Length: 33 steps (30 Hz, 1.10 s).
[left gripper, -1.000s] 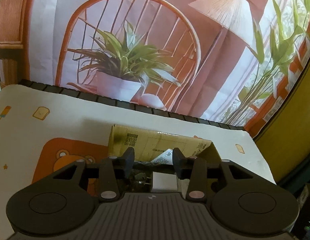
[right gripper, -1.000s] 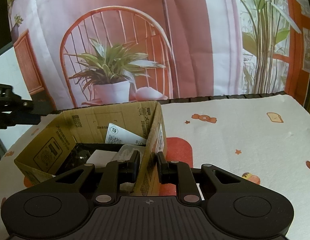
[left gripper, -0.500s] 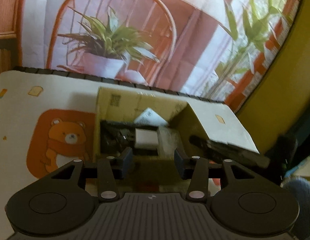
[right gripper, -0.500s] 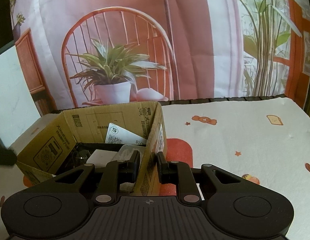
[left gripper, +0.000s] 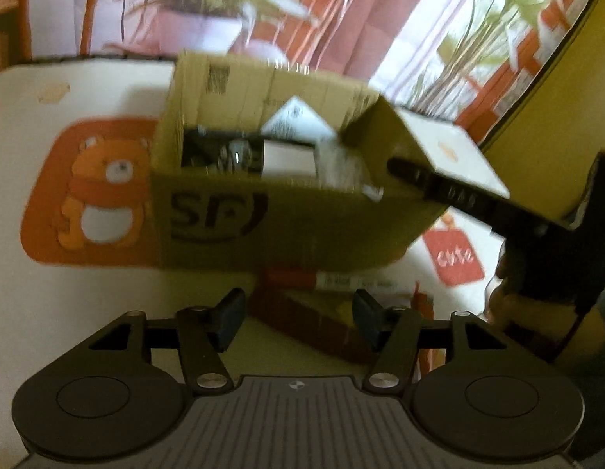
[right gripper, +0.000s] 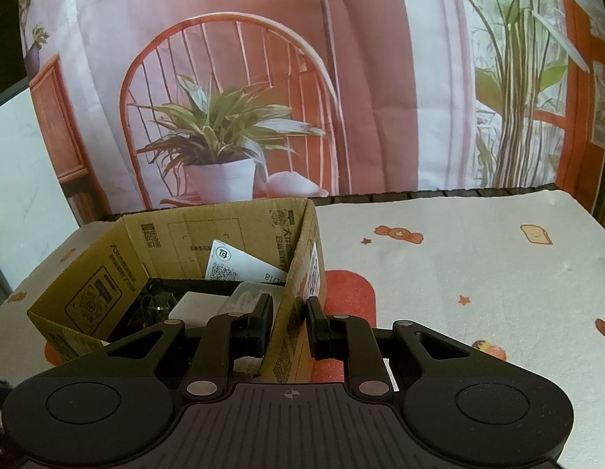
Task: Organize rigid objects
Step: 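Move the left gripper down to the dark red cylinder on the table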
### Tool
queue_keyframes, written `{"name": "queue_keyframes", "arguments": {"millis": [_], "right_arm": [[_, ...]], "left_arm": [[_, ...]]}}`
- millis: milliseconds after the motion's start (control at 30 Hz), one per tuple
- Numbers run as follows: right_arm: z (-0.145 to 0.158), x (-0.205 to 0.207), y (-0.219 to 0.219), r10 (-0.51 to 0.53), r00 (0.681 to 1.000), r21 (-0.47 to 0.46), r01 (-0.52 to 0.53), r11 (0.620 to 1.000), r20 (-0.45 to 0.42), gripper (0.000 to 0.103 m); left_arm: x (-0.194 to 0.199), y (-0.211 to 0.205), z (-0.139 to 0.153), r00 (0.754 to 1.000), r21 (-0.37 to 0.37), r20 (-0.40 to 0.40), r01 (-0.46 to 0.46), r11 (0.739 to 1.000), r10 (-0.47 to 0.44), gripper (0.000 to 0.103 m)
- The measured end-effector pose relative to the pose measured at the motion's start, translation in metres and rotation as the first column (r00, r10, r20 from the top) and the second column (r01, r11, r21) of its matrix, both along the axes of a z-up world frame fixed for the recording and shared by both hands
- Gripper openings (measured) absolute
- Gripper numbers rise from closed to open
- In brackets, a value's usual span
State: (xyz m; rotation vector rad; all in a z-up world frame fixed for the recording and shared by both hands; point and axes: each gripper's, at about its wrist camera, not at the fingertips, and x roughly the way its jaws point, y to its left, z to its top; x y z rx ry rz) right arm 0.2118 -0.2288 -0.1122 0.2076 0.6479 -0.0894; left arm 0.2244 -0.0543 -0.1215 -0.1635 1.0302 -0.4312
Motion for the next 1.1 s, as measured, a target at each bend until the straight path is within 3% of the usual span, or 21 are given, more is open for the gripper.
{"name": "queue_keyframes", "arguments": {"millis": [233,400,700,900,1100], "right_arm": [[0.0,0.0,0.0,0.001,1.0,0.0,-0.001,1.0,0.0,0.017],[0.0,0.0,0.0,0.001,1.0,0.002,-0.001,1.0,0.0,0.017],[0.0,0.0,0.0,-0.001,1.0,0.007,0.001,1.0,0.002,0.018],[-0.001,0.001,-0.001,-0.001,1.0,0.013,0.001,1.0,0.003,0.018],[0.0,0.001,-0.001,0.0,1.0,0.012,0.0,1.0,0.003,0.018]], "left_arm": [[0.007,-0.017,-0.02,0.995,0.023,-0.087,0.043,0.999,-0.041,0.067],[0.019,-0.017,-0.03,0.99,0.056,-0.14,-0.017,0.998,0.025,0.067],[0.023,-0.026,-0.031,0.992,0.1,-0.117,-0.033,0.994,0.045,0.069],[0.018,-0.025,-0.03,0.995,0.08,-0.094,-0.028,0.996,0.036,0.053],[0.016,-0.015,-0.033,0.991,0.078,-0.121,-0.038,0.996,0.048,0.028]]}}
